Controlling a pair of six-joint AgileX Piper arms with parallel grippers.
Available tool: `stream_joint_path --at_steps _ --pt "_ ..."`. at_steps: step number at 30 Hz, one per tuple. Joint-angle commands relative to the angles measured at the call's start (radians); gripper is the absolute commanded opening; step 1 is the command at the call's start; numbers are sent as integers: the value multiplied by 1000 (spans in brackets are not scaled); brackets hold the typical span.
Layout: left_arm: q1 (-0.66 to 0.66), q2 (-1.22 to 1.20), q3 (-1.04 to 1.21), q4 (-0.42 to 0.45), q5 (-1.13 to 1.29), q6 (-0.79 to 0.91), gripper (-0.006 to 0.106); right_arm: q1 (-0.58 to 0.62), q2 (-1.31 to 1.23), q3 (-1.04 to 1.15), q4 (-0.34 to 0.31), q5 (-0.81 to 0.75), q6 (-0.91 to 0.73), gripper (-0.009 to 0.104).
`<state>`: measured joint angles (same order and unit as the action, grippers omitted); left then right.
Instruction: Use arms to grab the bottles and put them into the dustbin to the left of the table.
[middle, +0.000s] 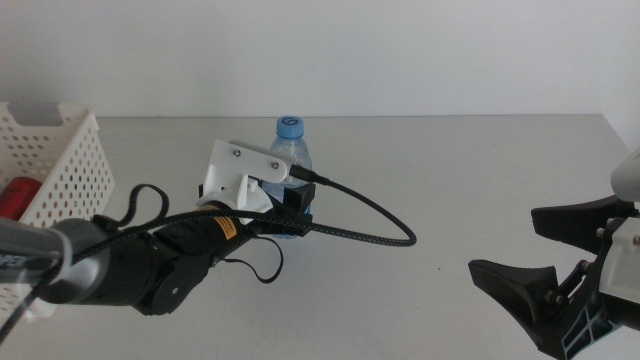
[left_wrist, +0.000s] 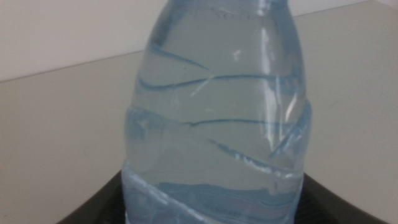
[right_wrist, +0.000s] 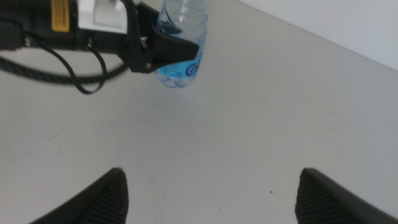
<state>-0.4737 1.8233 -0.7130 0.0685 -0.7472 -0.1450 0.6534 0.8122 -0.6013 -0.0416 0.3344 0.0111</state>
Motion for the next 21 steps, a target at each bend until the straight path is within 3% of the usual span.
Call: stream_joint_path --at_steps 1,9,14,21 --pt "-2 -128 -36 -10 -16 -5 -2 4 -10 -30 -9 -66 -11 75" --pt "-2 -303 -243 14 606 20 -2 4 -10 -30 -9 -66 -11 75" --pt "-1 -341 -446 95 1022 20 -2 4 -10 -30 -9 -66 -11 75" --pt "102 -334 -680 121 1347 20 -2 4 -10 -30 -9 -66 -11 75"
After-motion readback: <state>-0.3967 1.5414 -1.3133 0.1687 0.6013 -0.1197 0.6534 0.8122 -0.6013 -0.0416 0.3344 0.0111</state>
